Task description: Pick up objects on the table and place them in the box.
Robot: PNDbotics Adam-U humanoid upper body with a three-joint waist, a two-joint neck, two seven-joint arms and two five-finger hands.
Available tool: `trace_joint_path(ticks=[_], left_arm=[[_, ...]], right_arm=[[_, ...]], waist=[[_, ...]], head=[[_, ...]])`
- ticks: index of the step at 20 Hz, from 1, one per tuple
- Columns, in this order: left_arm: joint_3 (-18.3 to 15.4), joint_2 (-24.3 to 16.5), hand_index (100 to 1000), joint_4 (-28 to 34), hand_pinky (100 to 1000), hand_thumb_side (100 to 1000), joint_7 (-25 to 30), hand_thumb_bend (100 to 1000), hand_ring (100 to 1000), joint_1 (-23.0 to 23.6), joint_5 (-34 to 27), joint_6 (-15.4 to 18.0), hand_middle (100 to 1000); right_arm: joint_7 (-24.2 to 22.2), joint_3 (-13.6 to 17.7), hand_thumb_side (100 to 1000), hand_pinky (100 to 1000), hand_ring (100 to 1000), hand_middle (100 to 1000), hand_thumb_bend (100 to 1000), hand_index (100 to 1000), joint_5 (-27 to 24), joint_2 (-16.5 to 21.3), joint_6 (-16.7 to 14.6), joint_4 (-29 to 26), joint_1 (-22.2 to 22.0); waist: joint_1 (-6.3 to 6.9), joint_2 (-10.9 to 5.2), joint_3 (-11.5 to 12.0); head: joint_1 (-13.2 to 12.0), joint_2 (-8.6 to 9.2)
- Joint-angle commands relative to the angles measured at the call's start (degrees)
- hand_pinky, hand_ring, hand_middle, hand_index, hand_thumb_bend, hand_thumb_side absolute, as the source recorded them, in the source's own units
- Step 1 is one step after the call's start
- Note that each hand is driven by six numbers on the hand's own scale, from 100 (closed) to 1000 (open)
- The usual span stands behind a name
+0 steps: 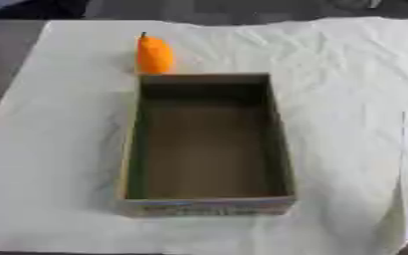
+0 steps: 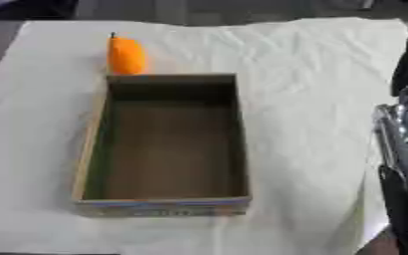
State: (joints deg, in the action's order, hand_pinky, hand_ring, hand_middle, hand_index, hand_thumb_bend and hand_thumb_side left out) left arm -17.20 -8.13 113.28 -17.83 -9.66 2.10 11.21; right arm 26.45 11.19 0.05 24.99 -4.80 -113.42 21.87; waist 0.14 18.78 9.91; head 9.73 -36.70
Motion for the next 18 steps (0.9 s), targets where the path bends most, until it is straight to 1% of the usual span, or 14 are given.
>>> trace_joint_path(ticks=[1,2,5,9,11,14,17,18], left_arm=[[0.14,-4.58,659,1.29,325,689,-0.71,100,425,-1.41,0.08,1.24,677],[0.20,-5.86,684,1.30,326,680,-0.96,100,440,-1.90,0.24,1.63,694],[0.37,-9.47,705,1.29,331,669,-2.13,100,448,-3.42,0.87,2.59,706],[1.33,-14.82,744,0.91,344,645,-3.58,100,501,-5.49,2.66,3.31,737],[1.90,-17.51,761,0.04,350,644,-3.82,105,512,-6.67,4.16,3.37,741],[2.29,-22.11,780,-3.38,352,629,-4.19,146,515,-8.81,7.65,2.55,737],[2.91,-26.72,794,-8.64,350,627,-4.20,156,514,-11.13,11.41,1.23,732],[3.17,-27.71,794,-10.14,350,627,-4.18,156,514,-11.78,12.22,1.09,732]], right_arm=[[-0.46,-0.12,1000,830,1000,560,100,834,-0.24,0.85,-0.25,-1.18,0.35],[-0.62,-0.25,1000,830,1000,561,100,833,-0.20,0.90,-0.40,-1.18,0.39],[-1.09,-0.62,1000,830,1000,562,100,832,0.06,1.16,-0.96,-1.18,0.47],[-1.58,-1.00,1000,830,1000,562,100,830,0.32,1.35,-1.56,-1.18,0.51],[-1.69,-1.09,1000,830,1000,562,100,830,0.39,1.40,-1.63,-1.18,0.52],[-1.87,-1.28,1000,831,1000,562,100,830,0.47,1.57,-1.71,-1.18,0.57],[-2.03,-1.43,1000,832,1000,562,100,830,0.53,1.72,-1.75,-1.18,0.54],[-2.06,-1.46,1000,832,1000,562,100,830,0.54,1.75,-1.74,-1.18,0.52]], waist=[[0.28,-1.33,-0.12],[0.41,-1.41,-0.18],[0.73,-1.60,-0.37],[1.06,-1.70,-0.71],[1.20,-1.69,-0.80],[1.41,-1.66,-0.92],[1.61,-1.70,-1.13],[1.64,-1.71,-1.17]], head=[[0.91,-0.13],[1.18,-0.24],[1.51,-0.47],[1.49,-0.64],[1.35,-0.68],[1.04,-0.89],[0.45,-1.05],[0.37,-1.05]])
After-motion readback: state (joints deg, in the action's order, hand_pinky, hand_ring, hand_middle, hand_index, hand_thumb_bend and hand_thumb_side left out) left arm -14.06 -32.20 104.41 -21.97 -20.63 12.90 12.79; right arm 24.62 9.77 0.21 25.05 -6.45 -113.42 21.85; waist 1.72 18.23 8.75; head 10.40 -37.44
